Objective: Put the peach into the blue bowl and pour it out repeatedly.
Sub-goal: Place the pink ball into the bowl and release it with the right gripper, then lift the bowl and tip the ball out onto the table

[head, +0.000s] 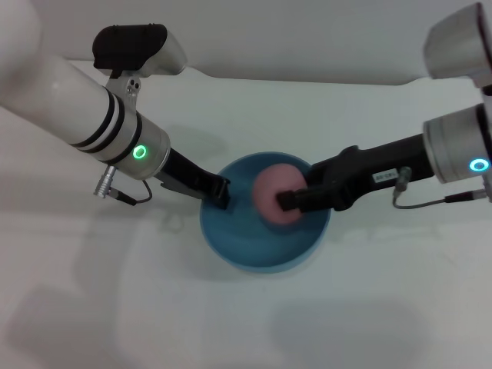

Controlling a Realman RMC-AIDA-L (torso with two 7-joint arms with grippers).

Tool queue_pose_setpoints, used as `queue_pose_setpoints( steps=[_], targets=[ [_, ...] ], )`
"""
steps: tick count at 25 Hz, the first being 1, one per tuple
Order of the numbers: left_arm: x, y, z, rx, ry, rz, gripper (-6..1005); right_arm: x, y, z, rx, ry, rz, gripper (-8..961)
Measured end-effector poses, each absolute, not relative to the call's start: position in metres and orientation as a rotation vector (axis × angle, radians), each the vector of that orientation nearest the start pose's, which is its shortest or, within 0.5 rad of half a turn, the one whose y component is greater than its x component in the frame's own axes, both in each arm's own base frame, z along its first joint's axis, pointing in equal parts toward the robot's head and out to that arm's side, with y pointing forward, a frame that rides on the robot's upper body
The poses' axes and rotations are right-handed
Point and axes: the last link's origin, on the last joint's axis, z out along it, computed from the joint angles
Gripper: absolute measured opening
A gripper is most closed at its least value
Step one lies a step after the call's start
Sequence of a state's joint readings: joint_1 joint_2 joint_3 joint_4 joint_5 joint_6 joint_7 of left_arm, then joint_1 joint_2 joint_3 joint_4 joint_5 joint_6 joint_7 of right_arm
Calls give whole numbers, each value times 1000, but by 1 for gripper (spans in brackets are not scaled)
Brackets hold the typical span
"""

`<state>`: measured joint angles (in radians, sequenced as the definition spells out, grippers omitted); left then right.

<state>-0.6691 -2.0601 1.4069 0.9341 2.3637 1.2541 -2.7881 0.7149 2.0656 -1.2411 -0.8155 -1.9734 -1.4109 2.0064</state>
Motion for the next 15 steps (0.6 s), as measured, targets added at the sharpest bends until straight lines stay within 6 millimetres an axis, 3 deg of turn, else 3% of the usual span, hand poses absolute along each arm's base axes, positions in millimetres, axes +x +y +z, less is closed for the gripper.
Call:
queue_pose_setpoints(
  steps=[5,10,15],
  targets=[
    [-211,373,-50,-2406,-1486,213,-1,174,364,-38,-2970,875,288,433],
    [-209,374,-49,-2412,-1472,214,-1,170,366,-34,-2981,846,252,435],
    [-209,376,-49,-2406,-1460,199,-1,173,378,-18,-2848,944,381,438]
  ],
)
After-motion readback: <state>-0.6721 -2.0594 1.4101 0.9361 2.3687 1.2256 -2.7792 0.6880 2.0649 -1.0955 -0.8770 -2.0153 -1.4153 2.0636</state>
